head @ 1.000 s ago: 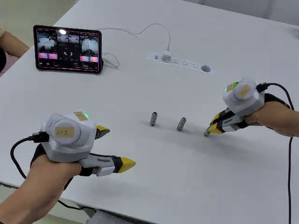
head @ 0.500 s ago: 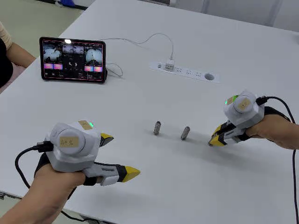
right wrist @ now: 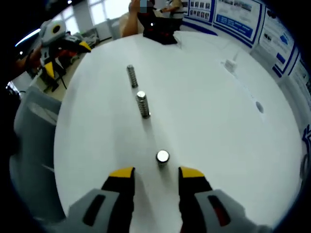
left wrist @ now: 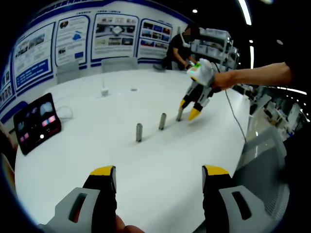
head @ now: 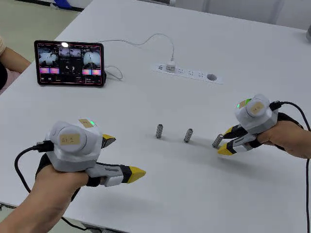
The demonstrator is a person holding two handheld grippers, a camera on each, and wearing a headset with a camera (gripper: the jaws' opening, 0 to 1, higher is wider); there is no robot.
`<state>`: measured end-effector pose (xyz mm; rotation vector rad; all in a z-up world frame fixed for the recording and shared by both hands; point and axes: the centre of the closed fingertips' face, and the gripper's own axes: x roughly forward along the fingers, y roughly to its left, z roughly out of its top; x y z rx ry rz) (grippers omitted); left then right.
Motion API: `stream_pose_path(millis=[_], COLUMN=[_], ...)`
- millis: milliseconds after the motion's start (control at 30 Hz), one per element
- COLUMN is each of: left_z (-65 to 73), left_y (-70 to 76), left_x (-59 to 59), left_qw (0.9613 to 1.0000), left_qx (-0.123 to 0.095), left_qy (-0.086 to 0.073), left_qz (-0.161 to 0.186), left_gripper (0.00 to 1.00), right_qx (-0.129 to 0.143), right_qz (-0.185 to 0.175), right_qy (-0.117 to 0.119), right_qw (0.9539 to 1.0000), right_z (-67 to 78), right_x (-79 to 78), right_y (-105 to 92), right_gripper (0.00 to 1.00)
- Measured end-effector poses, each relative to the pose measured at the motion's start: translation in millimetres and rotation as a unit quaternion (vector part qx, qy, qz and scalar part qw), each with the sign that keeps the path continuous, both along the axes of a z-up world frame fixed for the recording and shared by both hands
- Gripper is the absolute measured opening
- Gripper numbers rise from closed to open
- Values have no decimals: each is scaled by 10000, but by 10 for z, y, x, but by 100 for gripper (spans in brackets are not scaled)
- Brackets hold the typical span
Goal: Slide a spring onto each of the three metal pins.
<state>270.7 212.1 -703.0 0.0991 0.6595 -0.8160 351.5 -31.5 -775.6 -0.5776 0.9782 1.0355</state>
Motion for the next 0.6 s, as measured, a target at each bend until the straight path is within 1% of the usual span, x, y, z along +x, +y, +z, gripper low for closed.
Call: stream_pose_path(millis=[167, 333, 433, 500, 600], left_z=[17, 41, 68, 86, 99], left_y=[-46, -79, -95, -107, -114], left_x=[25, 52, 63, 76, 92], left_qw=[10000, 9999, 9999, 9999, 9999], left_qx=[-50, -83, -98, -120, -148], left_qy=[-20, -55, -80, -89, -79], left_qz=[-32, -43, -60, -60, -35], left_gripper=[73, 73, 74, 74, 74], right_qx=[174, 398, 569, 697, 861], right_qz=[-333, -647, -870, -1058, -1242], right_qy=[-3, -40, -38, -78, -116], right_qw=[9993, 9971, 9946, 9919, 9884], right_z=[29, 86, 117, 142, 183], right_x=[-58, -116, -153, -165, -205], right_y=[-81, -111, -120, -131, -142], right_gripper=[41, 44, 46, 49, 52])
